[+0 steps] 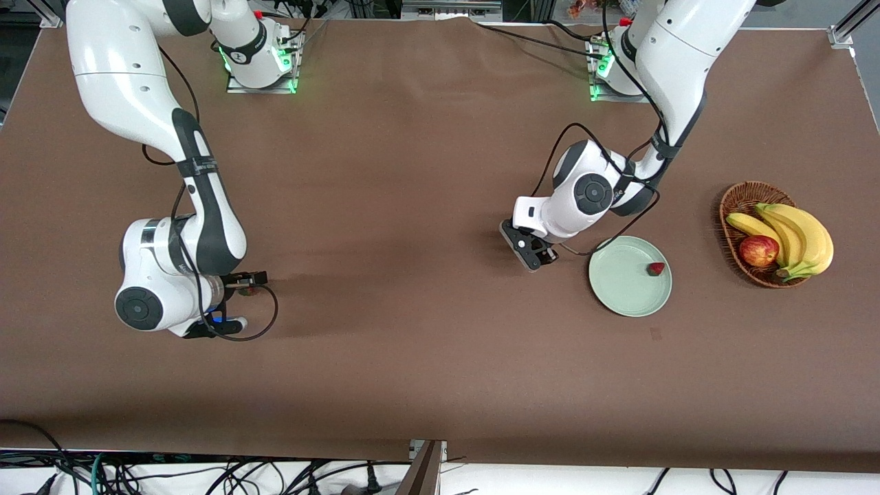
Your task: Collect all strawberries into plate
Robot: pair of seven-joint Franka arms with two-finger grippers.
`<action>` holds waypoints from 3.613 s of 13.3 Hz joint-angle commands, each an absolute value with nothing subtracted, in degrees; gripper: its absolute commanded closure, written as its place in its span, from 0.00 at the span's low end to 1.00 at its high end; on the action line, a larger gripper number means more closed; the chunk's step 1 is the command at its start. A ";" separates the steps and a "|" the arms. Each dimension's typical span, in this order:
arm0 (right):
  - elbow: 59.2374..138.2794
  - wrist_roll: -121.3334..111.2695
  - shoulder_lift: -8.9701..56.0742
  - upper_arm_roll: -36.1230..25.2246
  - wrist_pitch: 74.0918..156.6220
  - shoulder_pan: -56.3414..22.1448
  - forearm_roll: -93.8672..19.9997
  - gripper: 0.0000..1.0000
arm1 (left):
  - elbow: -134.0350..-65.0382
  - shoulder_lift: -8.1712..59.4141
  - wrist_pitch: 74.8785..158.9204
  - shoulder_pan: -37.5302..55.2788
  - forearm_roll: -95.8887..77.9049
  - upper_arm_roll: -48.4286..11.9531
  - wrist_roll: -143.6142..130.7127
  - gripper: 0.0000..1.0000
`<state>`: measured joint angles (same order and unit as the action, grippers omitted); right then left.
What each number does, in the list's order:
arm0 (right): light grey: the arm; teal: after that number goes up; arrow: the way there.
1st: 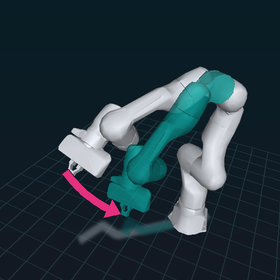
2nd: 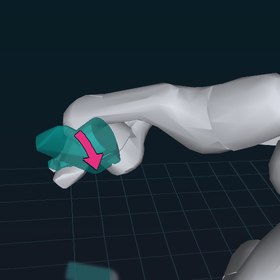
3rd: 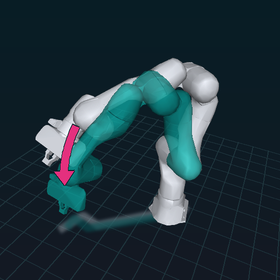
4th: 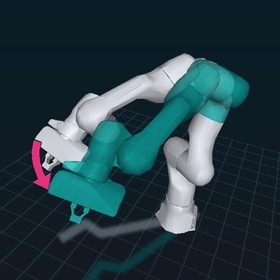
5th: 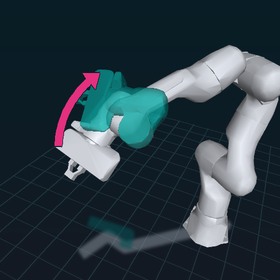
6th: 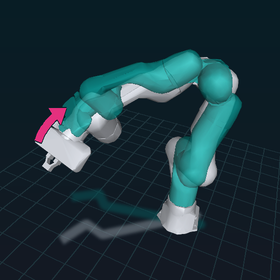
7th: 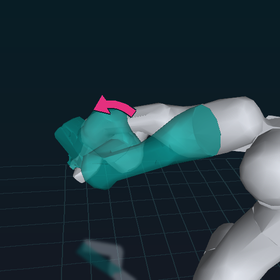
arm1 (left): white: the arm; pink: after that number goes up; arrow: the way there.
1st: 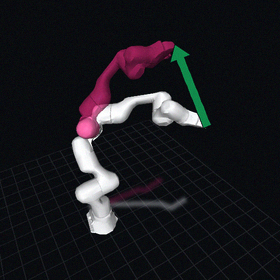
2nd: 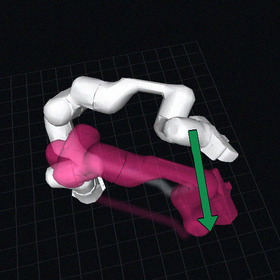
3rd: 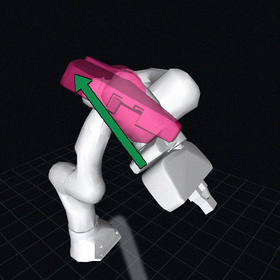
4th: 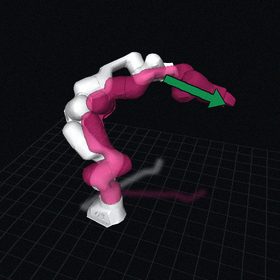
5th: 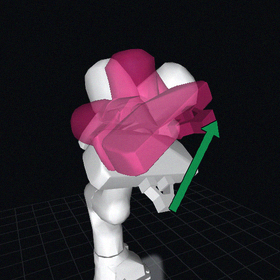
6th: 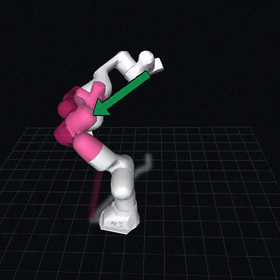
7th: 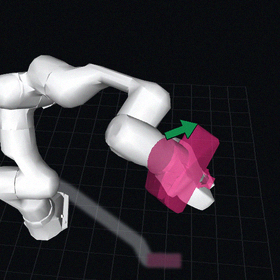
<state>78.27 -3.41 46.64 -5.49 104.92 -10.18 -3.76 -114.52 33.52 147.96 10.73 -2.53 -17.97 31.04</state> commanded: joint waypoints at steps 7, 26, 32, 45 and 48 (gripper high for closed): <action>91.14 -6.94 42.36 -6.68 118.65 -10.81 -3.78 0.31 | -109.19 27.78 131.99 8.18 0.97 -18.10 30.67 1.00; 78.07 47.24 49.38 3.78 136.03 -34.07 -4.31 0.82 | -98.44 33.41 115.76 -10.55 0.09 -18.46 70.32 0.00; 69.44 64.23 58.26 3.95 148.96 -45.69 -4.39 0.82 | -98.17 30.24 111.09 -10.02 -2.55 -22.05 58.74 0.00; 68.03 37.84 46.59 6.15 121.16 -29.38 -4.22 0.00 | -101.15 32.60 122.41 -0.72 -1.50 -24.08 40.99 0.00; 68.03 26.84 42.64 6.07 109.11 -23.22 -4.13 0.00 | -113.26 32.17 141.01 0.35 -1.49 -24.17 38.76 0.00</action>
